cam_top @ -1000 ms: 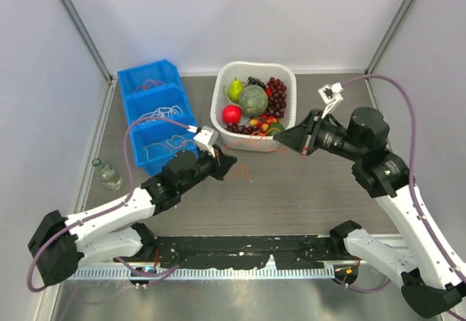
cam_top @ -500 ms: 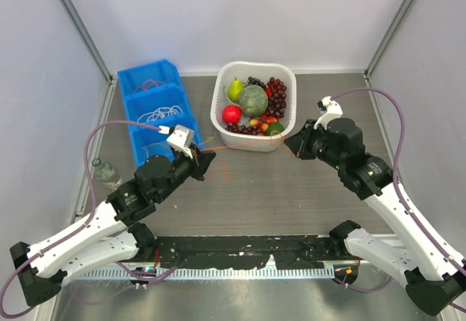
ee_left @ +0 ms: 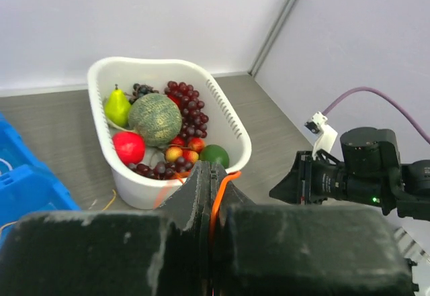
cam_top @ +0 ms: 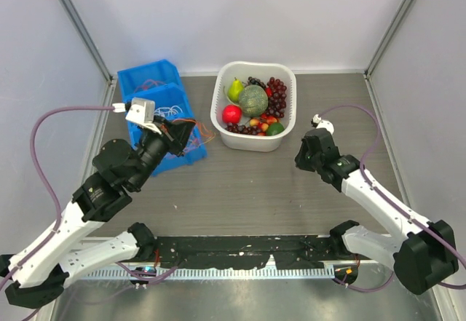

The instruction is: Untangle the cables

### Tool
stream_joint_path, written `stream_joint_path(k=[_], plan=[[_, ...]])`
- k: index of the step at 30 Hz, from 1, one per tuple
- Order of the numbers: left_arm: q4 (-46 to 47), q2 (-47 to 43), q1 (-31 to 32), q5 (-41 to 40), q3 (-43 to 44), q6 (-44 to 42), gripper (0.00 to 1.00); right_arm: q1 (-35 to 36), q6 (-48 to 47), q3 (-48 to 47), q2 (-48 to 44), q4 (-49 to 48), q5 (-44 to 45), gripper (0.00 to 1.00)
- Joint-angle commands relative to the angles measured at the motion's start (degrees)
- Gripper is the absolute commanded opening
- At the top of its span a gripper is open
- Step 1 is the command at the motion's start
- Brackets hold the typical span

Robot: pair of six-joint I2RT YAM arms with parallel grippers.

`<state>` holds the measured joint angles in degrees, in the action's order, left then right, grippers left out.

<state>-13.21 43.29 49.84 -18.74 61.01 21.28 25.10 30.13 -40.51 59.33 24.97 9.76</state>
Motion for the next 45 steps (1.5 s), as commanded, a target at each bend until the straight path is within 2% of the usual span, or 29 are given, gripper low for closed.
stream_joint_path(k=[1, 3, 6, 9, 17, 24, 29, 34, 38, 45], plan=[[-2.78, 1.53, -0.27, -4.63, 4.1, -3.52, 0.0, 0.03, 1.16, -1.23, 0.26, -1.95, 3.87, 0.19], [-5.14, 4.16, -0.27, -8.22, 7.79, -4.14, 0.0, 0.03, 0.2, -0.54, -0.79, -2.03, 2.03, 0.24], [-9.54, 9.17, -1.06, -15.69, 14.99, -4.58, 0.0, 0.03, -0.16, 0.96, -4.03, -2.82, -0.61, 0.25], [-12.36, 14.97, -4.13, -19.75, 21.06, -4.49, 0.0, 0.03, 0.19, 2.19, -6.76, -2.39, -2.28, 0.25], [-12.54, 27.45, -20.56, -15.36, 34.16, -2.12, 0.0, 0.03, -1.92, 1.05, -9.23, 0.69, -2.64, 0.26], [-6.48, 39.84, -31.63, -11.06, 45.75, -3.96, 0.0, 0.03, -1.83, 1.58, -8.27, -1.33, -4.22, 0.26], [-2.27, 50.38, -39.28, -8.52, 51.91, -1.77, 0.0, 0.03, -2.36, 1.22, -6.07, -1.42, -3.78, 0.26], [-1.03, 58.83, -43.42, -8.24, 58.51, -2.38, 0.0, 0.03, -2.71, 0.0, -3.7, -1.33, -4.05, 0.26], [3.18, 61.12, -46.15, -6.49, 58.69, -2.56, 0.0, 0.03, -2.88, -0.53, -1.95, -2.03, -3.69, 0.26], [4.95, 66.39, -49.4, -5.34, 61.59, -1.25, 0.0, 0.03, -2.62, -2.46, 2.98, -3.35, -4.84, 0.26]])
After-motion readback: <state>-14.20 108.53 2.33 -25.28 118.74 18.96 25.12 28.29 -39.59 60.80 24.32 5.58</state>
